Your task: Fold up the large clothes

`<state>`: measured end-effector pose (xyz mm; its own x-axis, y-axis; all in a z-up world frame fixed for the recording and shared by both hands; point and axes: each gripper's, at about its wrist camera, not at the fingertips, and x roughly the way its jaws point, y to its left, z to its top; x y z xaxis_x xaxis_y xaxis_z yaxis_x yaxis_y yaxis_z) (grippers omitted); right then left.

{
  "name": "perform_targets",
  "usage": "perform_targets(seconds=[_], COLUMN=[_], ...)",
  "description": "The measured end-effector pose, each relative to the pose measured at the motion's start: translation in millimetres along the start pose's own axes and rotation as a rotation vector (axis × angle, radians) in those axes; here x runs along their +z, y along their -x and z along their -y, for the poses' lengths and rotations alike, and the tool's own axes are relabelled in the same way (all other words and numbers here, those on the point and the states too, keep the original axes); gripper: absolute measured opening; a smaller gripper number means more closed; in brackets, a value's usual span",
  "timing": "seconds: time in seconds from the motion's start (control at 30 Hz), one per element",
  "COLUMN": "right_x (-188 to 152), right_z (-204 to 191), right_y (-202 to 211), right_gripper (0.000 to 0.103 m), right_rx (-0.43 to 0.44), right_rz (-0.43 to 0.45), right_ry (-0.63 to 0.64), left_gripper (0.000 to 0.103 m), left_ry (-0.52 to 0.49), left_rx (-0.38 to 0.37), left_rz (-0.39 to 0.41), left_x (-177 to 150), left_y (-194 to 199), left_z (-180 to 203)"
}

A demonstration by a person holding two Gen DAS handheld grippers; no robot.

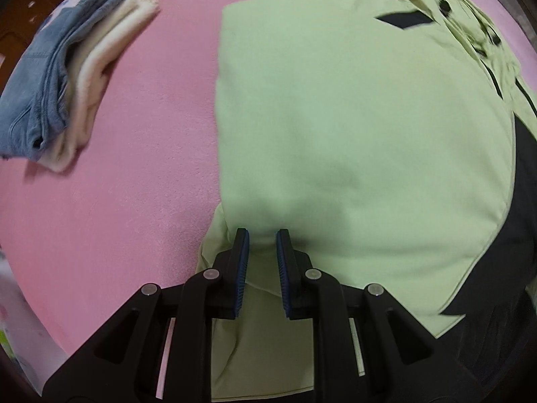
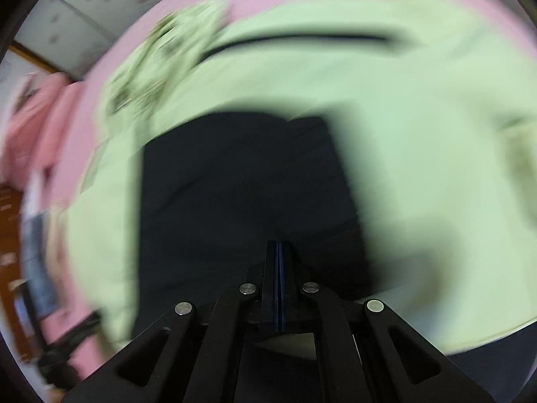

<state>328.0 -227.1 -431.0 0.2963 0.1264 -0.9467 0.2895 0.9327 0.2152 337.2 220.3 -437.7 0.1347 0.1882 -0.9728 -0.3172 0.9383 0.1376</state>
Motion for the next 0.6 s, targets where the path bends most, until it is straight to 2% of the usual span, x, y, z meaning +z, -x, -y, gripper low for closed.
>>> perform_targets(seconds=[0.07,0.1,0.13,0.17,0.2,0.23,0.27,0.33,0.4,0.43,0.47,0.5,0.53,0.6], right_x=[4.5,3.5,0.9,0.6,-4.7,-8.9,-9.8,-13.2,-13.1,-17.5,-18.3,-16.7,-12.3,-0.7], right_z=[14.3,6.2,-11.5,-27.5,-52.0,-73.2,-92.2,-125.4,-161.2,-176.1,-187.3,-194.9,-196.0,-185.1], right_y=[3.0,4.4,7.8,13.1,20.9,25.6,26.8,12.2,-13.1,-27.0,-38.2,-46.6,-51.2,-51.4], right_gripper=[0.000,0.000,0.000,0.000,0.000,0.000,0.000,0.000,0.000,0.000,0.000,0.000,0.000,0.000], right_rx=[0.045,-0.001,-0.086,-0.165,-0.200,-0.129,-0.020,0.258,0.450,0.489,0.475,0.411,0.349,0.336], right_rz=[-0.025,-0.034,-0.020,0.018,0.091,0.132,0.132,0.046,-0.049,-0.103,-0.142,-0.159,-0.149,-0.111], right_ry=[-0.030,0.002,0.071,0.136,0.203,0.245,0.263,0.258,0.218,0.209,0.221,0.235,0.227,0.172], left_gripper=[0.014,0.014,0.014,0.014,0.014,0.014,0.014,0.014,0.014,0.014,0.014,0.014,0.014,0.014], left_ry=[0.012,-0.002,-0.021,-0.046,-0.061,-0.066,-0.066,-0.045,0.002,0.018,0.040,0.080,0.107,0.151], left_rx=[0.015,0.020,0.007,-0.025,-0.059,-0.087,-0.117,-0.164,-0.180,-0.189,-0.214,-0.247,-0.261,-0.277], left_rz=[-0.006,0.011,0.042,0.083,0.109,0.118,0.112,0.075,0.036,0.029,0.024,0.019,0.016,0.029], left_x=[3.5,7.1,10.7,15.6,21.1,26.8,34.2,48.6,63.5,68.1,73.1,78.6,82.7,91.1], left_y=[5.5,12.8,21.8,32.3,40.2,44.1,44.1,34.5,16.7,10.4,1.5,-5.4,-10.7,-19.7], left_z=[3.2,7.5,11.4,16.7,20.9,24.3,27.3,29.9,26.3,24.3,19.1,12.3,6.8,-4.5])
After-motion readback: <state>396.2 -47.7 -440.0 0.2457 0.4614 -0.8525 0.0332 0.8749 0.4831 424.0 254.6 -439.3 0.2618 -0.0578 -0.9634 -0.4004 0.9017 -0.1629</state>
